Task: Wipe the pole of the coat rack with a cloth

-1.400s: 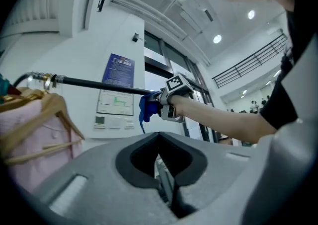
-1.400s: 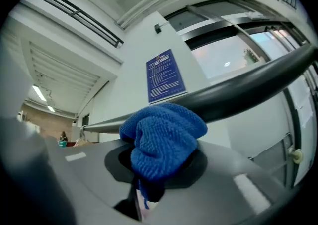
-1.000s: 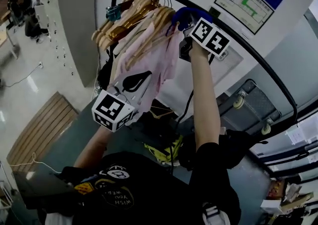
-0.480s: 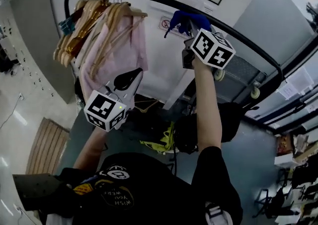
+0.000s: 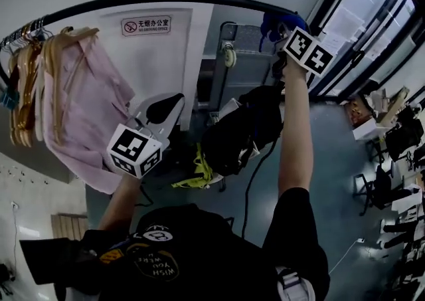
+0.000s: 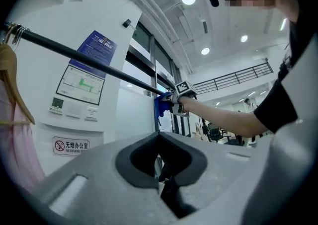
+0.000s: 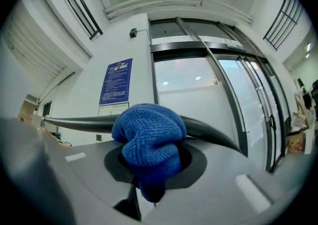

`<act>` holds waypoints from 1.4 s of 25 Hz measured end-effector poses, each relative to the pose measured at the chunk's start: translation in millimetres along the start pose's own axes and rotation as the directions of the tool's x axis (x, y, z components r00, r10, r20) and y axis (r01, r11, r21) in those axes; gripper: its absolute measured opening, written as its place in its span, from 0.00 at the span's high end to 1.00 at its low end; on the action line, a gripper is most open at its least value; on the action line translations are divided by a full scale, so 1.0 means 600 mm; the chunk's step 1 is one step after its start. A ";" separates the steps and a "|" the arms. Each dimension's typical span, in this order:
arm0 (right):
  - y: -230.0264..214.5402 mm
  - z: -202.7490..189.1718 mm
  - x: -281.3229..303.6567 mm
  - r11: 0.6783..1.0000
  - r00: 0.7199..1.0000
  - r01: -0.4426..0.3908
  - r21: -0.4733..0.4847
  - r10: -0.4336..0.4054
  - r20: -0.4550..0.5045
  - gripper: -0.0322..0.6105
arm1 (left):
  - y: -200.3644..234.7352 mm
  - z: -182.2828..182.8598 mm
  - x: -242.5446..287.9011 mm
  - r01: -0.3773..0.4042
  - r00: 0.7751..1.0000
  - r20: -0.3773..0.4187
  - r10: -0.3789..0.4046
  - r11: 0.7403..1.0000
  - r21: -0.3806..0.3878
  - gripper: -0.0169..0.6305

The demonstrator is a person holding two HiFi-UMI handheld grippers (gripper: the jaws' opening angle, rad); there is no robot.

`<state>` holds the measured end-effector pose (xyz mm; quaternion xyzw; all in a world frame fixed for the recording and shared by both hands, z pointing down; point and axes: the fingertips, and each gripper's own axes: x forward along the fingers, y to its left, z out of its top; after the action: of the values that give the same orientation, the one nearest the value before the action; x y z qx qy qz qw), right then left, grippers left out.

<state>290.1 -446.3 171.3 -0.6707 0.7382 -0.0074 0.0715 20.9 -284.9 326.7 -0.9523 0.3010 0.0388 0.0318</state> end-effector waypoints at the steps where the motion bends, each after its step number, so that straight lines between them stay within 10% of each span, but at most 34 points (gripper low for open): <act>1: -0.006 0.000 -0.002 1.000 1.000 -0.007 0.007 0.007 0.001 0.82 | -0.003 -0.002 0.002 0.004 1.000 -0.002 -0.004 1.000 -0.001 0.97; 6: 0.060 -0.059 -0.064 0.994 0.994 -0.102 -0.038 0.104 0.038 0.82 | 0.012 -0.015 -0.014 -0.063 0.998 -0.011 0.062 0.998 -0.006 0.97; 17: 0.268 -0.498 -0.320 0.967 0.943 -0.233 0.104 0.251 -0.217 0.83 | -0.001 -0.171 -0.125 -0.303 0.945 -0.142 0.296 0.952 -0.037 0.97; 35: 0.326 -0.528 -0.361 0.929 0.904 -0.343 0.138 0.366 -0.219 0.83 | -0.075 -0.206 -0.125 -0.213 0.960 -0.197 0.196 0.975 -0.067 0.97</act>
<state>79.4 -239.0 484.7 -0.5150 0.8498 -0.1111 0.0139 -7.6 -215.7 458.3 -0.9158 0.3977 -0.0357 -0.0429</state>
